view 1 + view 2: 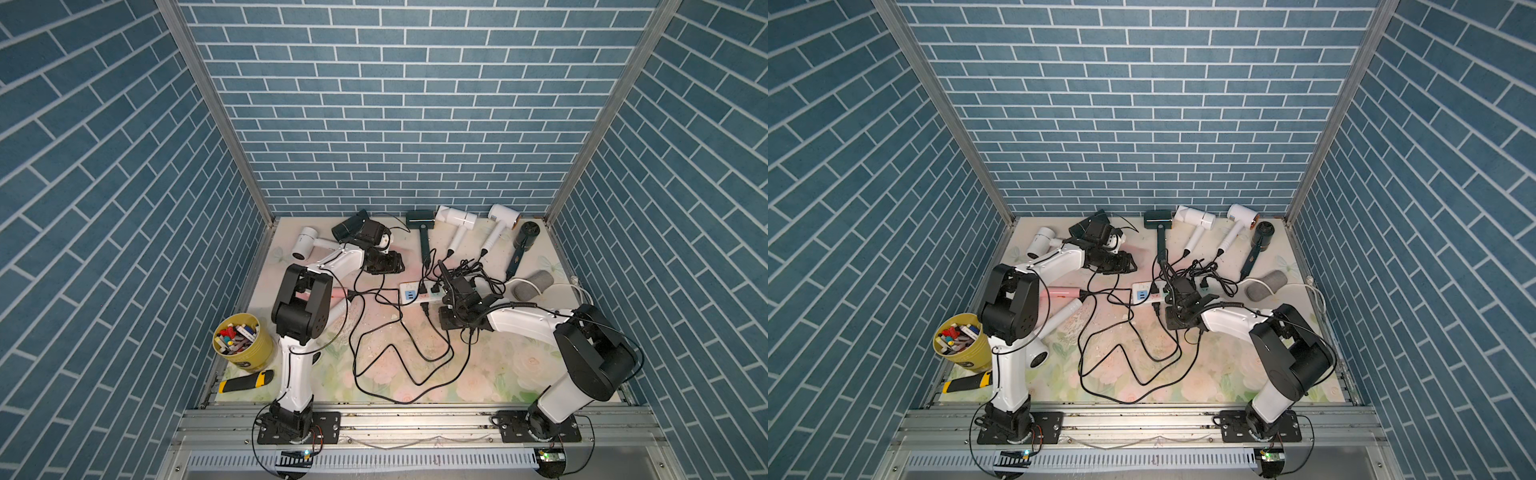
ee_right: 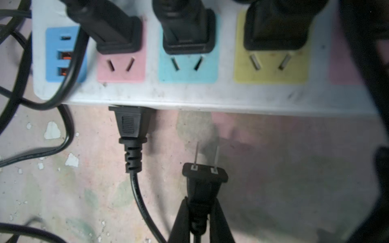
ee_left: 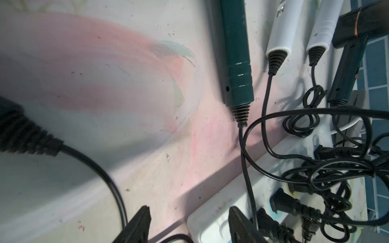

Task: Charge the blow dryers
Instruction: Pick up the plug from the center of the board, then insert the plug into the socket.

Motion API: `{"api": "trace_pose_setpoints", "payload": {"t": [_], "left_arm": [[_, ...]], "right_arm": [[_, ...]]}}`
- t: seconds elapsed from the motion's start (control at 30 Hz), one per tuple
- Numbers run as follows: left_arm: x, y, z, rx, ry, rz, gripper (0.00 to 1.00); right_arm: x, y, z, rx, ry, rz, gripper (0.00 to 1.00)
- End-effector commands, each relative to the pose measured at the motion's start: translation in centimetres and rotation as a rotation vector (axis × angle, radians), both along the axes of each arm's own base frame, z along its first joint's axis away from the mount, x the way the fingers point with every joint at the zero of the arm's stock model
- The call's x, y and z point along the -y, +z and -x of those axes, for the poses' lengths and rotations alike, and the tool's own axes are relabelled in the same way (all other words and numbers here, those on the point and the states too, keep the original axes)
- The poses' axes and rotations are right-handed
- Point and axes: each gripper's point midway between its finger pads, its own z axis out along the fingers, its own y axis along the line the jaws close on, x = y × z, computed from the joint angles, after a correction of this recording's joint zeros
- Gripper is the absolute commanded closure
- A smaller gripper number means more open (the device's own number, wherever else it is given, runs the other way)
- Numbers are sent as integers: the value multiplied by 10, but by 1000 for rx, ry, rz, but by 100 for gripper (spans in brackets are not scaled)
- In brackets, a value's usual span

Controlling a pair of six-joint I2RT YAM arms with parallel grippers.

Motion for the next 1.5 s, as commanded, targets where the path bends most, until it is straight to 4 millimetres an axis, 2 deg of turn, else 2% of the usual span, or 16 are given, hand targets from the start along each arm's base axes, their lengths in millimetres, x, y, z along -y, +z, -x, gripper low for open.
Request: {"api": "trace_pose_setpoints", "payload": {"t": [0.0, 0.27, 0.7, 1.0, 1.47], "left_arm": [[8, -16, 9, -87, -48, 13, 37], [33, -41, -1, -141, -98, 52, 37], [72, -67, 6, -195, -195, 111, 37], [84, -76, 12, -215, -238, 139, 38], [86, -83, 20, -228, -251, 148, 39]], "right_arm": [[-9, -2, -5, -5, 55, -13, 100], [-11, -3, -16, -4, 58, 2, 100], [-7, -2, -29, 12, 71, 51, 100], [-6, 1, -34, 30, 99, 79, 100], [-17, 16, -34, 76, 150, 11, 100]]}}
